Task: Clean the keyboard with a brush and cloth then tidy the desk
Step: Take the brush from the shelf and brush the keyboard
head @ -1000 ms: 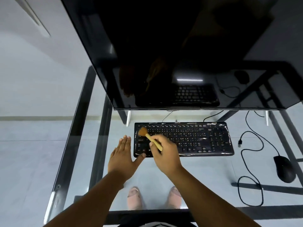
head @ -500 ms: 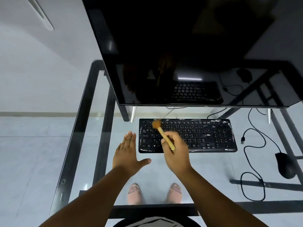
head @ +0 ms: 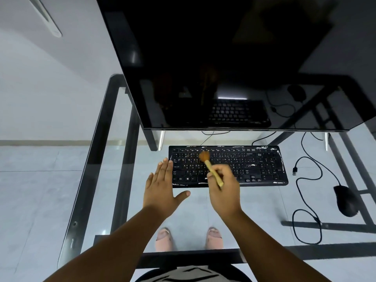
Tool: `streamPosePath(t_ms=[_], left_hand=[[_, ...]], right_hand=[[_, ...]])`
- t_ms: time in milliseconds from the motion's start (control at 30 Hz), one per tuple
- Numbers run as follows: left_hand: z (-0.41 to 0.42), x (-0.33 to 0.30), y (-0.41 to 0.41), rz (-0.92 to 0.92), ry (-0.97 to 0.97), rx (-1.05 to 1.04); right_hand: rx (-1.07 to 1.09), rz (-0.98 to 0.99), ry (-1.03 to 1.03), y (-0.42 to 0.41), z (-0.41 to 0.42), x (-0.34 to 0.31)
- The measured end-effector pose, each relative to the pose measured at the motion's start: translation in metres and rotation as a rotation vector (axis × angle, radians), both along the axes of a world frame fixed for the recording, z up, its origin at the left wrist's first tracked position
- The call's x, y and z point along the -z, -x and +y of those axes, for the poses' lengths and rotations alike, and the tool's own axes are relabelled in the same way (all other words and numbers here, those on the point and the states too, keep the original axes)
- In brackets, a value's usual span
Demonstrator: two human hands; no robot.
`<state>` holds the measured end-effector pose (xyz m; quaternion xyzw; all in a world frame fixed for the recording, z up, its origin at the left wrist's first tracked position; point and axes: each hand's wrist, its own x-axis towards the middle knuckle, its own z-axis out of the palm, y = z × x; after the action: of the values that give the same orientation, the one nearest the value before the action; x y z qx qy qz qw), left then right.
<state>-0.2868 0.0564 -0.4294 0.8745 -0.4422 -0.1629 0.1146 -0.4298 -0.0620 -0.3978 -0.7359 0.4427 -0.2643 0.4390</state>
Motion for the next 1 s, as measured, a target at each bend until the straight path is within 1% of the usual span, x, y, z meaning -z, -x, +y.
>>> streamPosePath(t_ms=[67,100,167,200,233,300,333,367,433,500,533,600,667,700,733,800,867,933,967,1000], left_hand=[[-0.002,-0.001,0.003,-0.014,0.002,0.027],[-0.003,-0.002,0.004,-0.021,0.002,0.042],[-0.005,-0.003,0.007,-0.038,0.004,0.073],[-0.007,-0.003,0.009,-0.045,0.005,0.090],[-0.008,-0.004,0.011,-0.047,0.007,0.113],[-0.012,-0.004,0.016,-0.039,0.004,0.158],[-0.014,-0.005,0.018,-0.033,0.005,0.170],[-0.018,-0.004,0.022,-0.028,0.002,0.175],[-0.021,-0.004,0.023,-0.023,-0.014,0.169],[-0.024,-0.004,0.027,-0.020,-0.030,0.154],[-0.026,-0.004,0.028,-0.025,-0.033,0.144],[-0.028,-0.006,0.033,-0.047,-0.034,0.117],[-0.033,-0.007,0.038,-0.063,-0.035,0.082],[-0.035,-0.007,0.040,-0.062,-0.035,0.068],[-0.038,-0.007,0.043,-0.062,-0.040,0.063],[-0.044,-0.007,0.050,-0.063,-0.049,0.082],[-0.050,-0.006,0.056,-0.056,-0.045,0.107],[-0.058,-0.005,0.062,-0.047,-0.031,0.119],[-0.062,-0.005,0.066,-0.044,-0.033,0.125],[-0.065,-0.004,0.068,-0.043,-0.041,0.130]], right_hand=[[-0.133,0.037,-0.003,0.003,0.001,-0.001],[-0.119,0.075,0.010,0.005,0.000,0.000],[0.047,0.110,0.015,0.009,-0.004,0.001],[0.112,0.091,0.002,0.012,-0.007,0.000],[0.119,0.059,-0.010,0.014,-0.009,-0.002],[0.011,0.019,-0.007,0.017,-0.011,-0.003],[-0.039,0.040,0.007,0.020,-0.011,-0.003],[-0.042,0.081,0.020,0.025,-0.014,-0.001],[0.076,0.137,0.006,0.030,-0.020,0.001],[0.186,0.098,-0.013,0.036,-0.027,-0.003],[0.187,0.058,-0.013,0.039,-0.031,-0.006],[0.091,0.011,-0.025,0.042,-0.037,-0.008],[0.005,0.069,-0.023,0.049,-0.041,-0.006],[0.032,0.104,-0.016,0.053,-0.044,-0.004],[0.102,0.125,-0.006,0.056,-0.049,-0.003],[0.230,0.088,-0.009,0.064,-0.056,-0.005],[0.190,0.025,-0.037,0.069,-0.061,-0.009],[0.101,0.037,-0.064,0.075,-0.064,-0.010],[0.115,0.057,-0.061,0.080,-0.067,-0.009],[0.174,0.074,-0.051,0.083,-0.070,-0.008]])
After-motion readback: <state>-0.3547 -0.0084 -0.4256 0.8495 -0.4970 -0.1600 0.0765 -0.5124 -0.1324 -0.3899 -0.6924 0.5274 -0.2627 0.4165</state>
